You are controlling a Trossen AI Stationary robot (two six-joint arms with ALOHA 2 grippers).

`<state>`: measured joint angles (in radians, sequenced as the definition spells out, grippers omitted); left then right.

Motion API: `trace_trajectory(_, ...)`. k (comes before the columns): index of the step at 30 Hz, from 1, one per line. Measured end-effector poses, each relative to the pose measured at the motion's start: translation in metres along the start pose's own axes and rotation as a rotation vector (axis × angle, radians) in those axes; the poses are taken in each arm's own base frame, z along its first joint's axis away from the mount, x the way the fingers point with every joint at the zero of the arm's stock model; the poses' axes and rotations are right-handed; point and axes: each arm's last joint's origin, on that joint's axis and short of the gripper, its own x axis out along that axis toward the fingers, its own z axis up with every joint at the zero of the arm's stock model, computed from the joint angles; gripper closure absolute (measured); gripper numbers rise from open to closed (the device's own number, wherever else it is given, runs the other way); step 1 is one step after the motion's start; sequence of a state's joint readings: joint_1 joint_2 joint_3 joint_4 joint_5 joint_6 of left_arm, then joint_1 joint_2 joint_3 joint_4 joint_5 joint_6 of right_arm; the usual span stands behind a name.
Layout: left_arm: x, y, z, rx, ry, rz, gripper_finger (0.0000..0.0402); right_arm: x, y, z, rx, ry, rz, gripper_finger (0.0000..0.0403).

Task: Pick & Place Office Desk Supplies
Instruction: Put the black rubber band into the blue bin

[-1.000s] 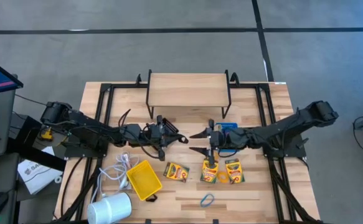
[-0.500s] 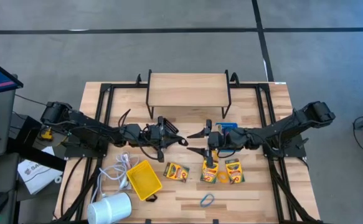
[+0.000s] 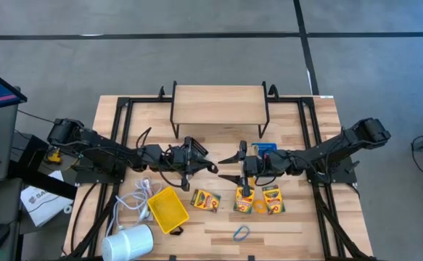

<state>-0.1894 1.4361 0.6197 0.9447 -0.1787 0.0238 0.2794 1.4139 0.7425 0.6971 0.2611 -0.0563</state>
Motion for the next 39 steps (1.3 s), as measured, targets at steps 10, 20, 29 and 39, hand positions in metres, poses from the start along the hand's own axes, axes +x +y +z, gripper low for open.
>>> trace_trajectory(10,0.001,0.000,-0.001,-0.003,-0.004,-0.012,0.0399,0.000,0.000,0.003,0.004,-0.032,-0.001,0.0200)
trace_trajectory(20,0.010,-0.003,-0.018,-0.012,-0.042,-0.028,0.0399,0.007,-0.001,-0.006,0.008,-0.021,0.015,0.0200)
trace_trajectory(29,0.010,-0.003,-0.017,-0.014,-0.050,-0.028,0.0399,0.011,-0.002,-0.011,0.010,-0.032,0.011,0.0200)
trace_trajectory(39,0.010,-0.003,-0.018,-0.013,-0.042,-0.027,0.0399,0.011,-0.002,-0.011,0.005,-0.041,0.010,0.0226)
